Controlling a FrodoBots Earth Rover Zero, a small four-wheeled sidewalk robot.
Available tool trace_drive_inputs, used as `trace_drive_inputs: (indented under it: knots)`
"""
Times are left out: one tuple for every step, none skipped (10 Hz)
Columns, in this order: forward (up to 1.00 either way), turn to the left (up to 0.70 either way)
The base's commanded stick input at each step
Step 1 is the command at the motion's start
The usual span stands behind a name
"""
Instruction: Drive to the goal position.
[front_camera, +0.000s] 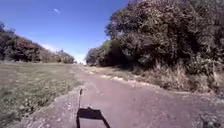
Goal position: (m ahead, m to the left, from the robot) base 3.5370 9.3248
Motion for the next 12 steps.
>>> trace_drive_inputs:
  knots:
    - [1.0, 0.01]
    - [1.0, 0.01]
    - [1.0, 0.01]
    - [1.0, 0.01]
    - [1.0, 0.01]
    - [1.0, 0.01]
    - [1.0, 0.01]
    - [1.0, 0.01]
    - [1.0, 0.01]
    - [1.0, 0.08]
    - [1.0, 0.19]
    - [1.0, 0.22]
